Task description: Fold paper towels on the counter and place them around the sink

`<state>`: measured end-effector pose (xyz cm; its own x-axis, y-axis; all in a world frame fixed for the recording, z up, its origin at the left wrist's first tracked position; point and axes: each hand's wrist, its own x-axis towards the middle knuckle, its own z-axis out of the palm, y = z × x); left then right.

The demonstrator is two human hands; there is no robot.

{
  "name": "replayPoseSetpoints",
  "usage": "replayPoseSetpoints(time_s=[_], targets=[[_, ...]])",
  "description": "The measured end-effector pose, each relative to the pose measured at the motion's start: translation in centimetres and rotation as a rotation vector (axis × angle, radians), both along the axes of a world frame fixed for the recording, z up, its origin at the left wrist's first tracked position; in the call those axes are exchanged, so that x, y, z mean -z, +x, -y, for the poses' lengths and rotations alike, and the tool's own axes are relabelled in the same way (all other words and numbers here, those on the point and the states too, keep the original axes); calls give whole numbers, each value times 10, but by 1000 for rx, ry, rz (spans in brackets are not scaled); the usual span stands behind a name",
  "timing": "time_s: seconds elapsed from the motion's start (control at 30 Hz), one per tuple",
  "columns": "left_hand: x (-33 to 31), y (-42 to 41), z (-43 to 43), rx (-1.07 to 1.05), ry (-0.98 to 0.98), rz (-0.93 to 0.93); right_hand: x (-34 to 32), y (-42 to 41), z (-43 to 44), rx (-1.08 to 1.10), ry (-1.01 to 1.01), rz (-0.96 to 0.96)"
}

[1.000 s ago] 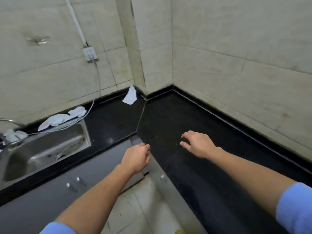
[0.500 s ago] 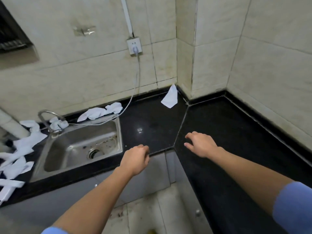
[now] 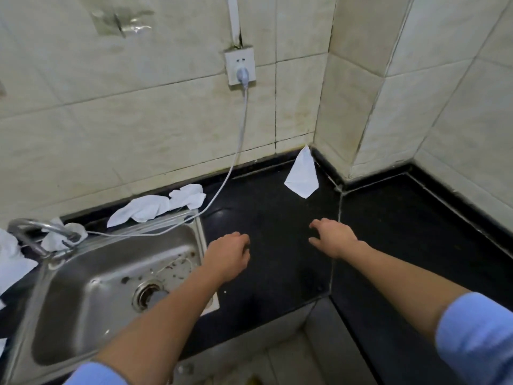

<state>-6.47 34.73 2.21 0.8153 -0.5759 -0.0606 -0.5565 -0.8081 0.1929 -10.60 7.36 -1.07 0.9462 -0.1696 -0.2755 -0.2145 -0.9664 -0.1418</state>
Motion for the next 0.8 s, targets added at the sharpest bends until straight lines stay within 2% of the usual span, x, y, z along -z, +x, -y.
replayPoseSetpoints(time_s=[0.33,0.57,0.7,0.8], targets=[[35,91,22,10,-3,-123,35,125,42,52,36,-71],[61,143,38,-76,44,-202,80,233,85,154,99,-18],[75,156,46,-106,76,-255,108,270,100,199,135,-79],[85,160,48,-118,92,-285,132,285,104,232,84,-114]])
